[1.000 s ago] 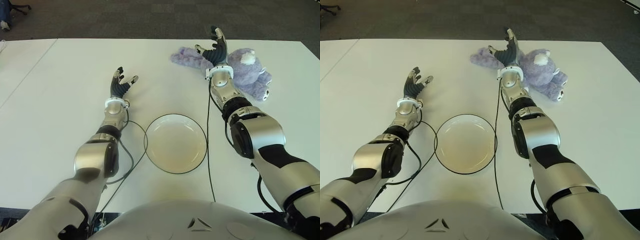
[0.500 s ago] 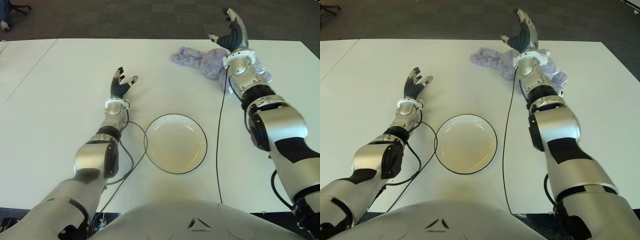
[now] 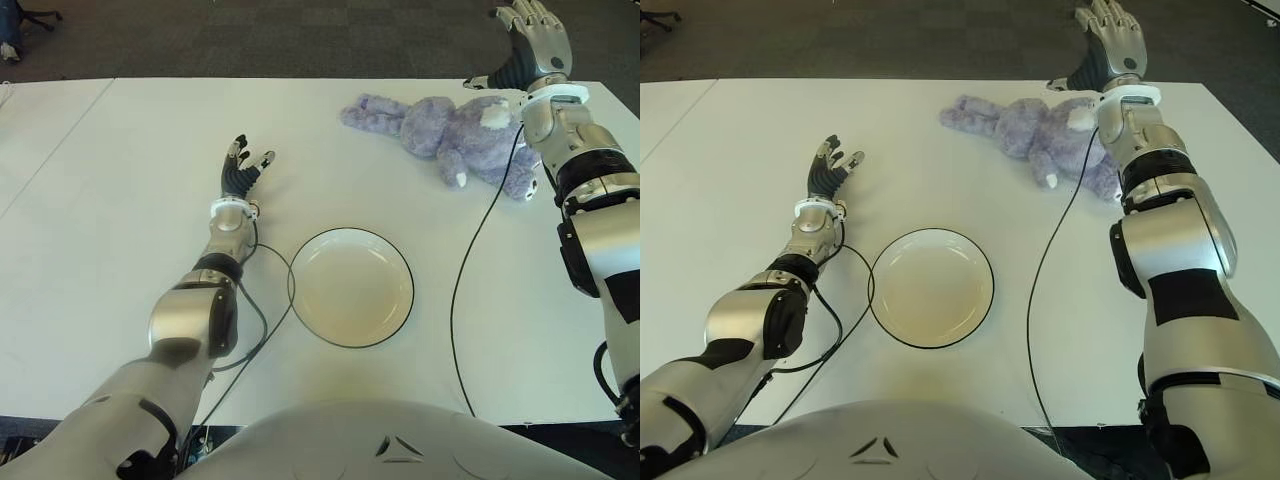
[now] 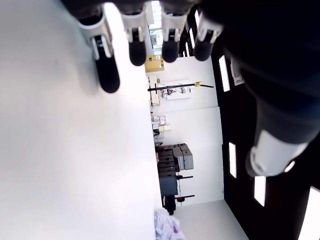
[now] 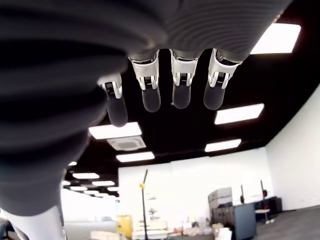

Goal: Put the doll into the plate.

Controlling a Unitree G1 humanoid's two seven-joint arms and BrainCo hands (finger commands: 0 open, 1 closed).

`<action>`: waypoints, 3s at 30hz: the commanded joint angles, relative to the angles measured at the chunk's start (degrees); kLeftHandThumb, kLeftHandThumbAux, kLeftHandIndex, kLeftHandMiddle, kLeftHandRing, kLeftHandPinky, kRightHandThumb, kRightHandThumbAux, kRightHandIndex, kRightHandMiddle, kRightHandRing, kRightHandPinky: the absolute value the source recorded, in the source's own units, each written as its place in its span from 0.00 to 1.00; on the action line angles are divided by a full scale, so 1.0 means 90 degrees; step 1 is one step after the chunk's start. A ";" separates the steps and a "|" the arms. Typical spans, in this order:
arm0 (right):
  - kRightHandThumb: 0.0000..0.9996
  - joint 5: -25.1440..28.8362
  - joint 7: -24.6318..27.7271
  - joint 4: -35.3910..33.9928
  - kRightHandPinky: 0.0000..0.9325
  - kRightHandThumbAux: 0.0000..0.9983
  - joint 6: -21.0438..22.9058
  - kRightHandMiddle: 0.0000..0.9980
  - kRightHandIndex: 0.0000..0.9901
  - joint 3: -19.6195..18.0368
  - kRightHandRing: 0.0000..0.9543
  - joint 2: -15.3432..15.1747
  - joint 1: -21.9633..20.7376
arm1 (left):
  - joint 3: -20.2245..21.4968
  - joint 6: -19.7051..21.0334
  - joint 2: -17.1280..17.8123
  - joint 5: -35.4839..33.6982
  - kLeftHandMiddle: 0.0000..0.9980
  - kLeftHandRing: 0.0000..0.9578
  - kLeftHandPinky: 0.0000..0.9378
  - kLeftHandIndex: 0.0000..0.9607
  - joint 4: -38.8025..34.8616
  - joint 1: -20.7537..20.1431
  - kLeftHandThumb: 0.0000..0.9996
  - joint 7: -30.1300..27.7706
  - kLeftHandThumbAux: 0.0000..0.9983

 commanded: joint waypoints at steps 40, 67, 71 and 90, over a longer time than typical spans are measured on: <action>0.31 0.0535 0.1104 0.0317 0.00 0.75 0.1045 0.08 0.25 -0.0321 0.02 0.0593 0.1375 | 0.0296 0.0927 -0.0336 -0.0098 0.12 0.13 0.14 0.08 0.0540 0.0755 0.00 -0.0046 0.54; 0.44 0.0772 0.0913 0.0325 0.12 0.78 0.1187 0.10 0.20 -0.0616 0.07 0.1404 0.1595 | 0.0559 0.0976 -0.0381 -0.0219 0.13 0.14 0.15 0.08 0.0543 0.0781 0.00 -0.0075 0.54; 0.50 0.0827 0.0835 0.0322 0.18 0.78 0.1151 0.12 0.21 -0.0688 0.10 0.1447 0.1615 | 0.0605 0.0986 -0.0390 -0.0228 0.14 0.15 0.15 0.08 0.0543 0.0782 0.00 -0.0100 0.55; 0.60 0.1461 0.0732 0.0306 0.13 0.79 0.1092 0.13 0.19 -0.1386 0.11 0.1950 0.2022 | 0.0614 0.0913 -0.0402 -0.0206 0.12 0.13 0.12 0.08 0.0529 0.0774 0.00 -0.0240 0.60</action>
